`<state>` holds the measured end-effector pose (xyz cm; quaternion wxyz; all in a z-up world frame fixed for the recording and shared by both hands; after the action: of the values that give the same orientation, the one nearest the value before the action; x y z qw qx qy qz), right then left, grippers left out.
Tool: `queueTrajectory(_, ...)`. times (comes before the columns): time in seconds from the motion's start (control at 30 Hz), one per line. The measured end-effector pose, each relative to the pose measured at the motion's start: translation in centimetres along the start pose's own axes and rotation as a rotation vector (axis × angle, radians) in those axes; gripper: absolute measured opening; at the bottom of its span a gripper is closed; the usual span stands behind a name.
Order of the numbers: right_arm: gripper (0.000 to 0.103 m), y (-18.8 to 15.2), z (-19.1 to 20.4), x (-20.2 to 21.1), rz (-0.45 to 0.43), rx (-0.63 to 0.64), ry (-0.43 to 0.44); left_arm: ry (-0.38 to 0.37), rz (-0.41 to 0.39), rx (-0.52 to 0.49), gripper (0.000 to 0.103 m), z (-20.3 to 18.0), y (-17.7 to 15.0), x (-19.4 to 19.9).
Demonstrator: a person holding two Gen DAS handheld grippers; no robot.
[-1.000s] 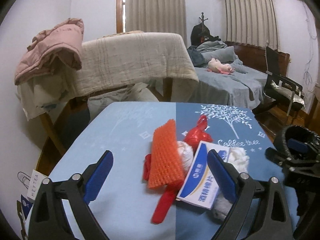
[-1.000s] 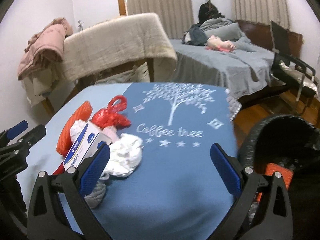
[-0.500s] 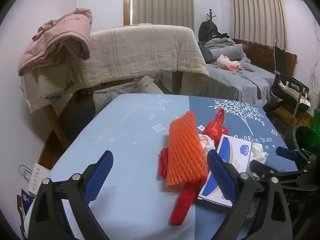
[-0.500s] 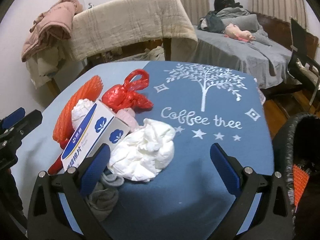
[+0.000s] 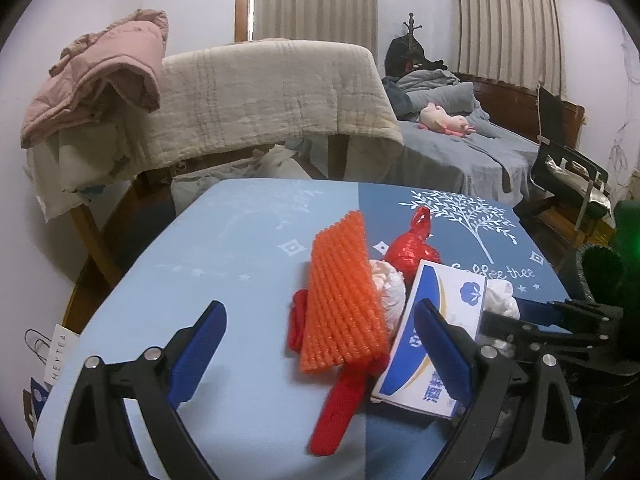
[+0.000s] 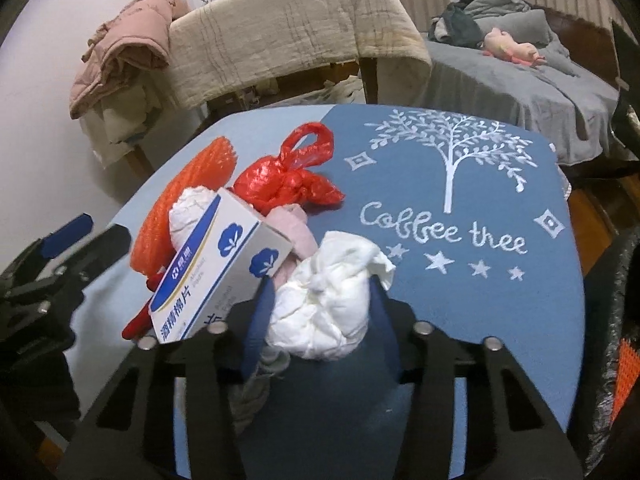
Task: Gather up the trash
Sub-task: 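Grasp the white tissue with the right tool while the left tool grasps another orange foam net, then lift the white tissue and orange foam net toward the bin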
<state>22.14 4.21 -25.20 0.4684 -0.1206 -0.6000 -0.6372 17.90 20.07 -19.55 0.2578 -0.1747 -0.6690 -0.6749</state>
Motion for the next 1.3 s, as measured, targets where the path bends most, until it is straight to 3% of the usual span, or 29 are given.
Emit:
queueTrajectory(0.07, 0.036, 0.3, -0.3, 0.5, -0.008, -0.004, -0.003, -0.008, 0.001, 0.004, 0.09, -0.2, 0.0, -0.1)
queueTrajectory(0.13, 0.019, 0.5, -0.7, 1.0, -0.02, -0.006, -0.012, -0.018, 0.001, 0.005, 0.088, -0.5, 0.1, -0.3)
queueTrajectory(0.3, 0.019, 0.8, -1.5, 2.0, -0.037, -0.016, -0.022, -0.038, 0.007, 0.003, 0.079, -1.0, 0.2, -0.8)
queueTrajectory(0.77, 0.019, 1.1, -1.5, 3.1, -0.054, -0.002, -0.026, -0.093, 0.069, 0.028, 0.016, -1.3, -0.8, -2.5)
queueTrajectory(1.3, 0.019, 3.6, -0.7, 7.3, -0.153, 0.018, -0.027, -0.075, -0.03, 0.027, 0.012, -1.4, 3.0, 2.1)
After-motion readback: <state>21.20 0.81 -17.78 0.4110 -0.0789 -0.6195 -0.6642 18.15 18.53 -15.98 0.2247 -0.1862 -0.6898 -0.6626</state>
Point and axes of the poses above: each gripper's, at about its wrist camera, not at the fingertips, and x roughly against the way its jaws point, z to its left, y to its top, the point moved 9 cm from there along -x, roughly the way its jaws point, and after that the axes turned 4 degrees about -x, right-handed, at the moved point
